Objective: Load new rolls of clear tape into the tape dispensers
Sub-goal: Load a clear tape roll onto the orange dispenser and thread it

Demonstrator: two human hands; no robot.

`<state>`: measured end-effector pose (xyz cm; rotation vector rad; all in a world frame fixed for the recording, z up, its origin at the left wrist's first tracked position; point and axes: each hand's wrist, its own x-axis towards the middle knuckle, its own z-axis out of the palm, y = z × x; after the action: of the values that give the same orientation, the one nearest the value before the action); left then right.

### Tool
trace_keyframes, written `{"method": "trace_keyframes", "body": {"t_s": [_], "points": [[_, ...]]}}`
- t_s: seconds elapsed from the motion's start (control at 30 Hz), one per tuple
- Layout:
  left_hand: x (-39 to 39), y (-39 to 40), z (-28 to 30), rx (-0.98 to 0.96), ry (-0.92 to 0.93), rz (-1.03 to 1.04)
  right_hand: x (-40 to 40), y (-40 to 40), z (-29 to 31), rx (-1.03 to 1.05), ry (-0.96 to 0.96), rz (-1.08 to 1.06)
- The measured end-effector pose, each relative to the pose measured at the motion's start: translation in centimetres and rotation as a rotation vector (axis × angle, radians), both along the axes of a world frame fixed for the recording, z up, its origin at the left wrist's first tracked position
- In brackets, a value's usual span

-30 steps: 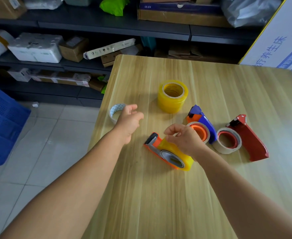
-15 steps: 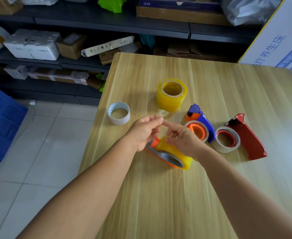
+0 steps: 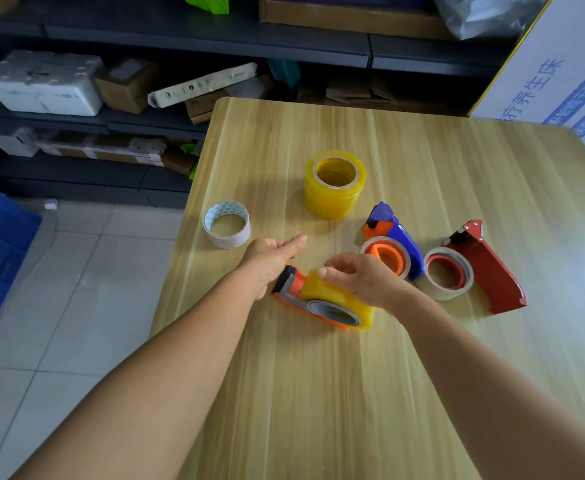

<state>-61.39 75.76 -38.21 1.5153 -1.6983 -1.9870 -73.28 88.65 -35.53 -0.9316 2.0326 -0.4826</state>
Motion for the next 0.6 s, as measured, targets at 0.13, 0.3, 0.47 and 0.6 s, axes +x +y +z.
{"method": "trace_keyframes", "body": {"t_s": [0.13,0.3,0.47,0.6], "points": [[0.2,0.6,-1.2,0.019,-0.051,0.054,-0.4,0.2,0.0,0.095,-0.054,0.004],[0.3,0.7,-2.1,0.033,-0.062,0.145,-0.8,0.0,0.0,0.198,-0.096,0.030],[0.0,1.3,-2.7,-0.051,-0.087,0.138,-0.8,0.3,-0.1,0.192,-0.157,0.012],[-0.4,1.2,-2.2,-0.093,0.010,0.189,-0.7,1.1,-0.3,0.072,-0.223,-0.053]]}}
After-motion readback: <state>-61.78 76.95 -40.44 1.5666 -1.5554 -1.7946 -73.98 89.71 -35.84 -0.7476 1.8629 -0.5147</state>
